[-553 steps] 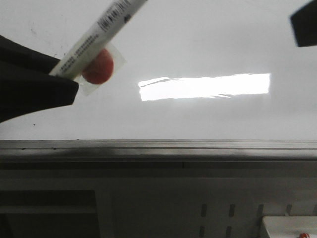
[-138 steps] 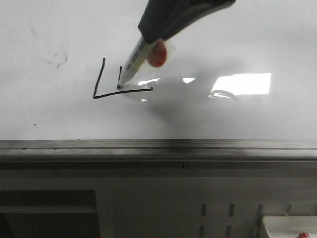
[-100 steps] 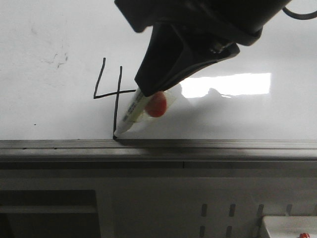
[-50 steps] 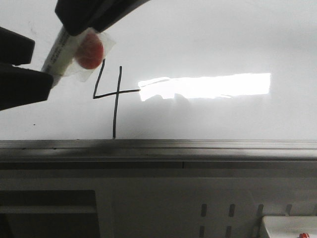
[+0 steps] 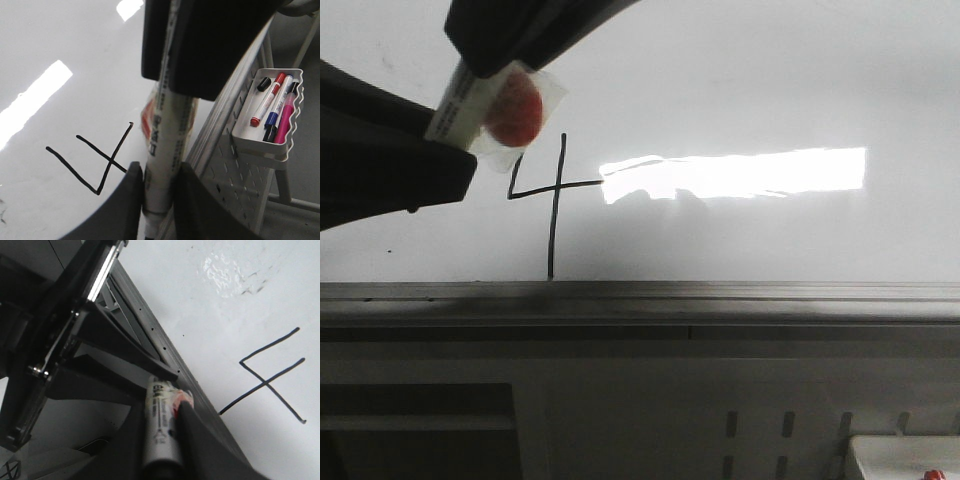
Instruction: Write number 4 on whiteboard
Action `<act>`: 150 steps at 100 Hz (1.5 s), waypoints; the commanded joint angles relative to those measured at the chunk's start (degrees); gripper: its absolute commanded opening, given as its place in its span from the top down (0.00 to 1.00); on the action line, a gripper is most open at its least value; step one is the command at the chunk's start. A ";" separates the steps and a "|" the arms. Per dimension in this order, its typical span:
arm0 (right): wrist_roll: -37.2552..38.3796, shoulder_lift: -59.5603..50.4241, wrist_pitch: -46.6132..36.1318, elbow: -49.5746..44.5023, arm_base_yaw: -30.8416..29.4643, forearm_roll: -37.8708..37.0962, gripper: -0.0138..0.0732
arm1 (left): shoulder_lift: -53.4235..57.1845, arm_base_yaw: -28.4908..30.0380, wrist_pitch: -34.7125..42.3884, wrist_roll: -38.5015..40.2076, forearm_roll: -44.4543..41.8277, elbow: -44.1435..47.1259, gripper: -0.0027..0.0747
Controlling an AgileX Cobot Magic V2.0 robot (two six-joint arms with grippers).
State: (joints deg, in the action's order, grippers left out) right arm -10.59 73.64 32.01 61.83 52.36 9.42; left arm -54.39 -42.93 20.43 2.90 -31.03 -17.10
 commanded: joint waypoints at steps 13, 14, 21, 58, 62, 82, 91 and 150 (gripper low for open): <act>-0.67 -1.60 -3.28 2.07 0.18 1.63 0.91 | 0.32 -0.22 4.44 1.43 2.50 -1.90 0.99; -0.67 -1.60 -3.41 2.07 0.18 1.63 0.90 | 0.32 -0.22 4.44 1.43 2.50 -1.90 0.99; -0.67 -1.60 -3.82 2.07 0.18 1.63 0.76 | 0.32 -0.22 4.44 1.43 2.50 -1.90 0.99; -0.67 -4.30 -12.49 2.07 -1.92 0.63 0.16 | 0.32 2.84 -3.86 1.43 44.26 -3.66 0.99; -0.67 -4.84 -12.37 2.07 -2.18 0.63 0.18 | 0.32 3.47 -7.38 1.43 46.38 -4.43 0.99; -0.67 -5.24 -11.46 2.07 -2.40 0.63 0.22 | 0.32 5.40 -15.26 1.43 53.69 -6.56 0.99; -0.67 -5.24 -11.06 2.07 -2.40 0.63 0.22 | 0.05 6.43 -16.95 1.43 55.19 -6.56 0.99; -0.67 -5.24 -11.06 2.07 -2.40 0.63 0.22 | -5.22 6.58 -17.07 1.43 56.98 -6.56 0.99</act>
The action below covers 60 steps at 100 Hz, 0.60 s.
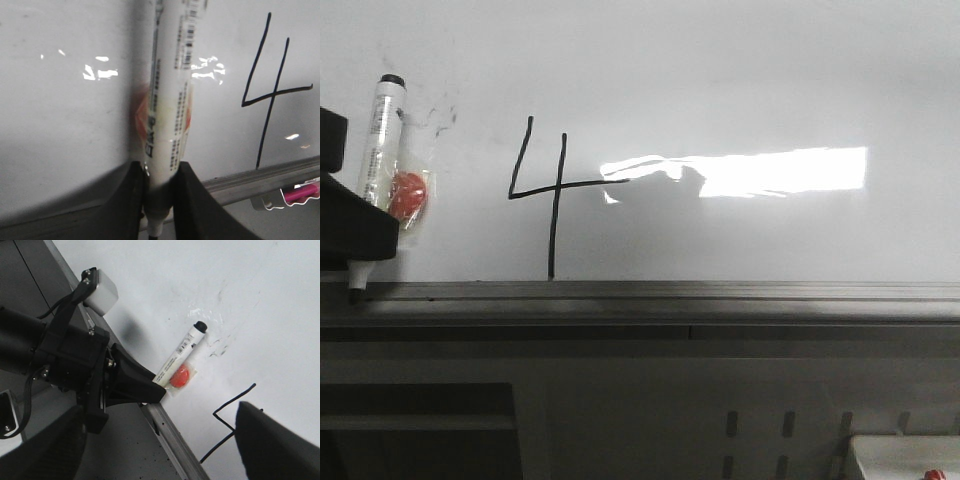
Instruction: Write number 4 on whiteboard
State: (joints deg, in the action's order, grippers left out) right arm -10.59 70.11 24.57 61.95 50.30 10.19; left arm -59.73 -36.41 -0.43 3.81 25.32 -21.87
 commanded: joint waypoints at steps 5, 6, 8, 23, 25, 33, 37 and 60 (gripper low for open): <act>-0.67 -1.71 -3.62 1.95 -0.34 -0.14 0.22 | 0.12 0.07 3.77 0.52 0.63 -1.79 0.96; -0.67 -1.71 -3.62 1.95 -0.34 -0.14 0.22 | 0.12 0.07 3.77 0.52 0.63 -1.79 0.95; -0.67 -1.71 -3.62 1.95 -0.34 -0.14 0.22 | 0.12 0.07 3.77 0.52 0.63 -1.79 0.92; -0.67 -1.71 -3.72 1.95 -0.34 -0.14 0.22 | 0.12 0.07 4.68 0.52 0.63 -1.79 0.59; -0.67 -1.71 -3.72 1.95 -0.34 -0.14 0.22 | 0.12 0.07 4.68 0.52 0.63 -1.79 0.55; -0.67 -1.71 -3.72 1.95 -0.34 -0.14 0.22 | 0.34 0.07 4.68 0.52 0.63 -1.79 0.44; -0.67 -1.71 -3.72 1.95 -0.34 -0.14 0.22 | 0.85 0.07 4.68 0.52 0.63 -1.79 0.41; -0.67 -2.90 -1.80 1.66 -0.39 -0.72 0.33 | 9.99 0.07 4.68 0.41 -0.23 -1.79 0.41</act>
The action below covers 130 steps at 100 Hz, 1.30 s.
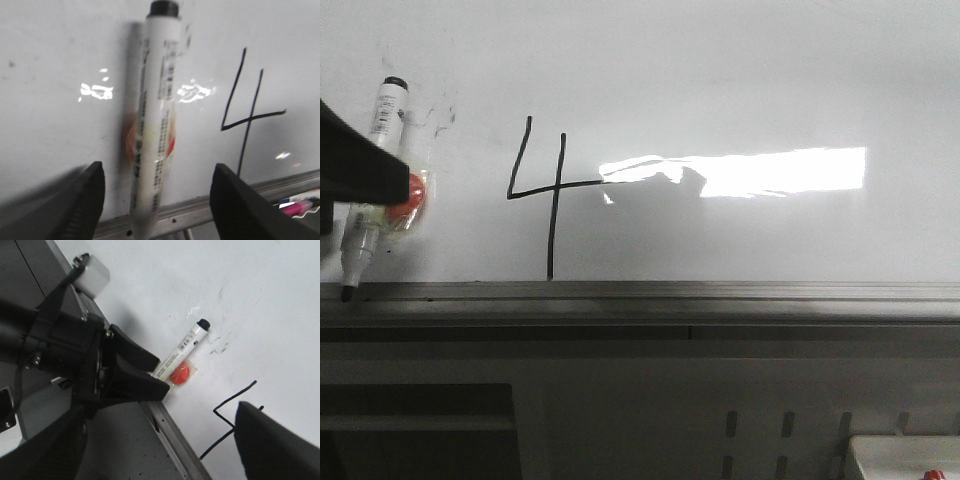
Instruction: Write number 4 on whiteboard
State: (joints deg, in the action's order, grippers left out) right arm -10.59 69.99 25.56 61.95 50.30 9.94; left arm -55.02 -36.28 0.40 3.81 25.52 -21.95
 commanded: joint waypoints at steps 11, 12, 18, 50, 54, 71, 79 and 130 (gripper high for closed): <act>-0.67 -5.98 -4.42 -0.67 -0.39 -0.88 0.71 | 13.12 -0.06 3.56 -0.01 -3.23 -1.71 0.53; -0.67 -6.52 -4.44 -0.86 -0.39 -0.98 0.74 | 14.24 -0.06 3.42 -0.01 -3.70 -1.71 0.57; -0.52 -8.91 -5.49 -2.97 -0.39 -1.21 0.92 | 18.86 -0.06 2.78 -0.01 -5.85 -1.71 0.79; -0.62 -31.53 -16.89 -24.88 -0.39 -5.21 0.91 | 41.87 -0.06 -3.63 -0.05 -19.40 1.34 0.99; -0.62 -35.34 -18.20 -27.67 -0.39 -5.33 0.91 | 44.34 -0.06 -4.01 -0.05 -19.40 2.36 0.99; -0.62 -48.34 -18.07 -38.36 -0.39 -5.57 0.91 | 51.38 -0.06 -5.29 -0.05 -24.77 5.58 0.99; -0.62 -52.95 -17.05 -40.85 -0.39 -5.57 0.91 | 52.59 -0.06 -5.29 -0.05 -24.70 6.38 0.99; -0.62 -58.25 -17.00 -42.75 -0.39 -5.57 0.92 | 52.58 -0.06 -5.53 -0.05 -24.70 6.55 0.99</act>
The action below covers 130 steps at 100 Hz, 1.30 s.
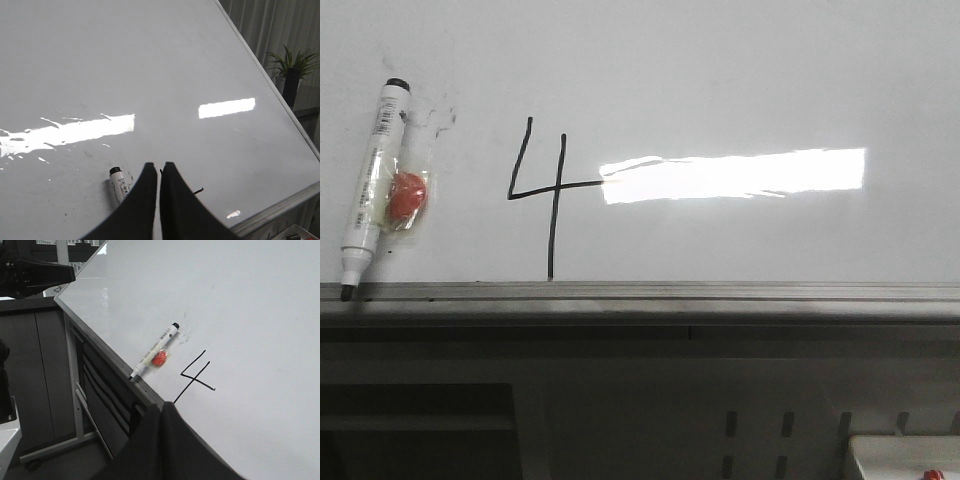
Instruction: Write number 4 on whiteboard
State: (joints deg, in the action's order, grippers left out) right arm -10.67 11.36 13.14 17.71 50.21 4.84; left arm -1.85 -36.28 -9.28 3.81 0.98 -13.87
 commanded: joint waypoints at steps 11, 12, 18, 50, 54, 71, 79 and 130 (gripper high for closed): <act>-0.54 0.38 -4.57 1.49 -0.30 -0.47 0.92 | -0.59 -0.06 4.15 -0.05 -0.16 -1.53 0.99; -0.54 0.38 -4.57 1.49 -0.30 -0.47 0.92 | -0.59 -0.06 4.15 -0.05 -0.16 -1.53 0.99; -0.54 0.38 -4.57 1.49 -0.30 -0.47 0.92 | -0.59 -0.06 4.15 -0.05 -0.16 -1.42 0.99; -0.54 0.38 -4.57 1.49 -0.30 -0.47 0.92 | -0.59 10.61 3.66 -0.05 -0.98 3.07 0.99; -0.54 0.38 -4.57 1.49 -0.30 -0.47 0.92 | -0.59 13.35 3.66 -0.05 -0.98 4.38 0.99; -0.54 0.38 -4.57 1.49 -0.30 -0.47 0.92 | 1.19 25.84 2.64 -0.63 -0.98 10.72 0.99; -0.54 0.38 -4.57 1.49 -0.30 -0.47 0.92 | 3.76 29.54 1.04 -4.15 -0.55 12.78 0.99; -0.54 0.38 -4.54 1.49 -0.30 -0.47 0.92 | 3.65 33.00 -7.14 -5.63 -0.19 16.04 0.99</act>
State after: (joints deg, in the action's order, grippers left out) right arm -10.67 11.31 13.14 17.71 50.21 4.71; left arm 0.28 -3.50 -19.21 -1.77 0.69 0.20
